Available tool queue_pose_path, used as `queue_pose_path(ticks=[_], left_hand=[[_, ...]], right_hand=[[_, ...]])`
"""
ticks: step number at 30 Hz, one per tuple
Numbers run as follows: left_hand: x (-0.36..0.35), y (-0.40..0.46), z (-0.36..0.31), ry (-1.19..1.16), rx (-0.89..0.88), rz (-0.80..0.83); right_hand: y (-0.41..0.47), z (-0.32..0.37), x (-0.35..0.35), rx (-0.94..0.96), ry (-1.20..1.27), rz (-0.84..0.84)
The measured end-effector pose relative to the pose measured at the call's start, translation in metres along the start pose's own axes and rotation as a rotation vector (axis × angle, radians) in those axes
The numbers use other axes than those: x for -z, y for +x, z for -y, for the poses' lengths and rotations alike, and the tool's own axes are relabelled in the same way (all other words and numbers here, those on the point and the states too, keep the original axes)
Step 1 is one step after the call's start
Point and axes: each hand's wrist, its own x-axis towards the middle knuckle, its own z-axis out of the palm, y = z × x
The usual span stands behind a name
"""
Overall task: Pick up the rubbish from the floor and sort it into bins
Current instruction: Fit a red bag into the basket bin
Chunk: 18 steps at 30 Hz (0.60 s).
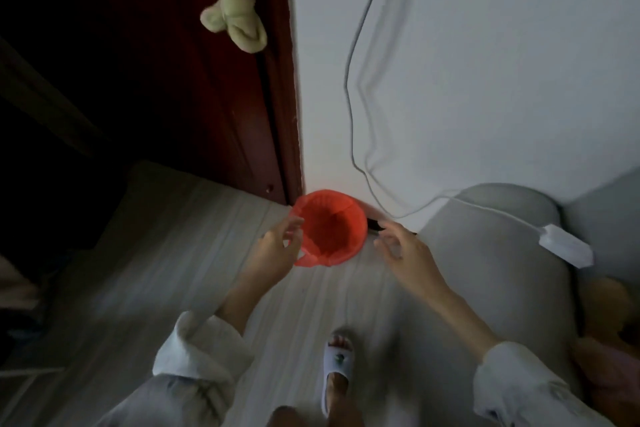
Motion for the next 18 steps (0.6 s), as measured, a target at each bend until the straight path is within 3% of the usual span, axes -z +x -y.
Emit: queue_pose_path(ticks=[7, 10, 13, 18], left_hand=[[-0.060, 0.140, 0.105, -0.093, 0.338, 0.020], [-0.098, 0.202, 0.185, -0.135, 0.456, 0.002], [-0.134, 0.241, 0.243, -0.238, 0.511, -0.028], [-0.192, 0.286, 0.327, -0.588, 0.794, 0.018]], right_hand=[[0.143, -0.097, -0.091, -0.456, 0.279, 0.073], [0.200, -0.161, -0.154, -0.762, 0.672, -0.007], [0.234, -0.216, -0.202, -0.936, 1.011, -0.136], [0.279, -0.288, -0.273, -1.018, 0.851, -0.155]])
